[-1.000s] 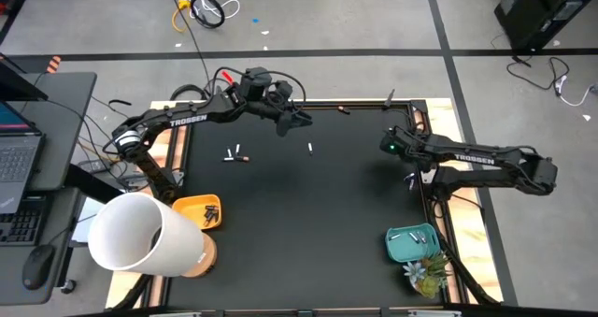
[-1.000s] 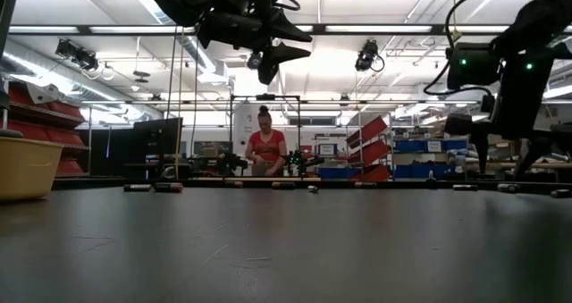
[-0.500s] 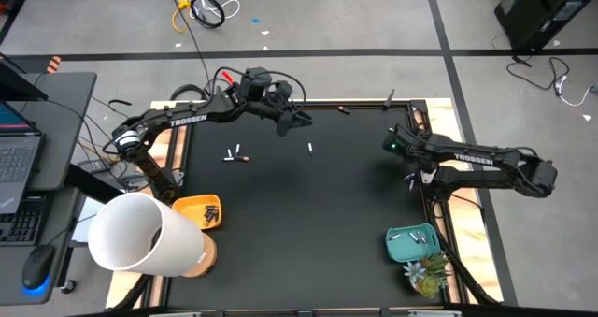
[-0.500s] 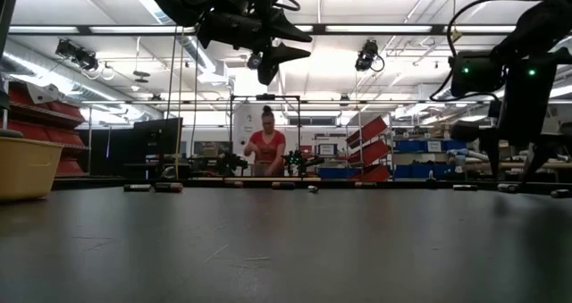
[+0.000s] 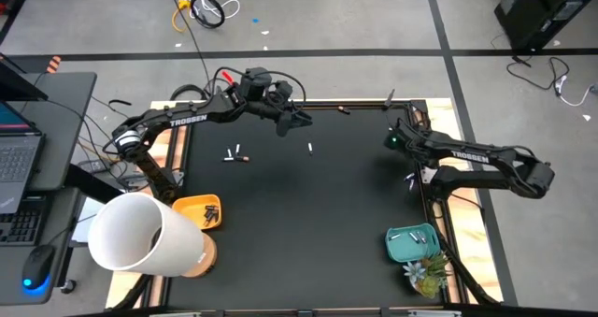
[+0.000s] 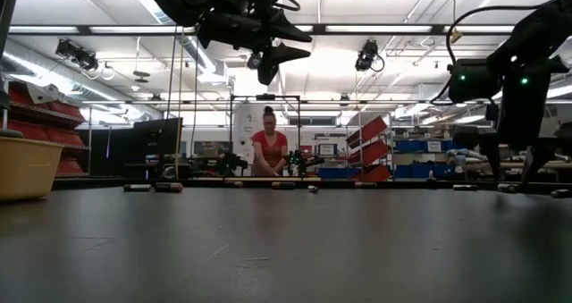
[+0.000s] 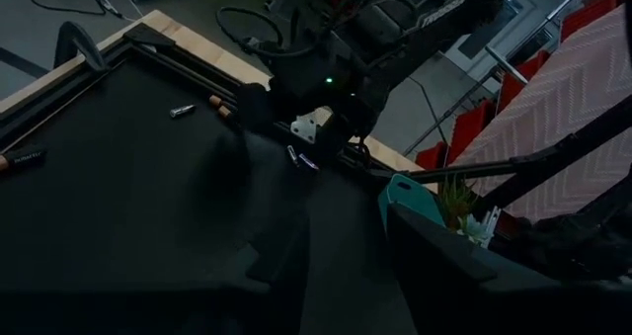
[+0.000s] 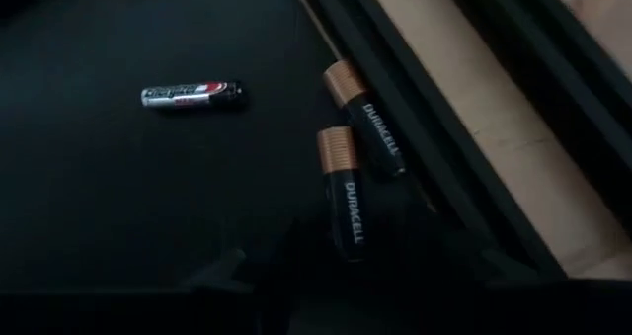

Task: Sort batteries
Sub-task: Put the black battery into the yellow bin

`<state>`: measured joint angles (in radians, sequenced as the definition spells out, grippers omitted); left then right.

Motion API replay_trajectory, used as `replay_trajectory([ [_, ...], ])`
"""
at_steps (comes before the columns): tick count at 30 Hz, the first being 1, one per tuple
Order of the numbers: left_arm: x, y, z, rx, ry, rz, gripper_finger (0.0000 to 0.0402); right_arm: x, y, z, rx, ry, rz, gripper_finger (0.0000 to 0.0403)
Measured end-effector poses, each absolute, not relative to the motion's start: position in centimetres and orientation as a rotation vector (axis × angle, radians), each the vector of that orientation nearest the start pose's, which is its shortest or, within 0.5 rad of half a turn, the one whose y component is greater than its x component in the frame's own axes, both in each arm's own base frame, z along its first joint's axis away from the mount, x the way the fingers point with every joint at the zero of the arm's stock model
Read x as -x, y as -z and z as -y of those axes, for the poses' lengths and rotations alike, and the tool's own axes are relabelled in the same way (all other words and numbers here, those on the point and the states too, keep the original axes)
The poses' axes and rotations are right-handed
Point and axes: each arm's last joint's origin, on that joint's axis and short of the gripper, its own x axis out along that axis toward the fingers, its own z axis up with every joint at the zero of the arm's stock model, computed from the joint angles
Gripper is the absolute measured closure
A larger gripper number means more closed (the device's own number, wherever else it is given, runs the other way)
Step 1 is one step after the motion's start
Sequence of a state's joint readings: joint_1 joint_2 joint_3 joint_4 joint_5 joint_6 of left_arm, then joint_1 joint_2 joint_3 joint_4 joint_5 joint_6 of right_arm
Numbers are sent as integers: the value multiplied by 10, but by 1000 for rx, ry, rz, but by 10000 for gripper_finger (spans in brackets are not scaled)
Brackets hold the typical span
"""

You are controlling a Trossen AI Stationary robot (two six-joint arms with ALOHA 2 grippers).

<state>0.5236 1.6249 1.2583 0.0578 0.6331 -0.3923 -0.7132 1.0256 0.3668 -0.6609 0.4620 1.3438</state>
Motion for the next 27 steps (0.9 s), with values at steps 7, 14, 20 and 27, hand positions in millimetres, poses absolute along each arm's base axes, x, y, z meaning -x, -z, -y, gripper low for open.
replay_trajectory([
  [7,-330,-308,-171,563,56,-278,250,-97,-125,106,-1160,1796,-575,236],
  [14,-330,-308,-171,571,55,-279,250,-100,-121,108,-1137,1796,-613,256],
  [20,-330,-308,-171,571,55,-279,250,-100,-120,108,-1125,1781,-635,345],
  [27,-330,-308,-171,571,55,-279,250,-103,-121,110,-1137,1724,-641,380],
])
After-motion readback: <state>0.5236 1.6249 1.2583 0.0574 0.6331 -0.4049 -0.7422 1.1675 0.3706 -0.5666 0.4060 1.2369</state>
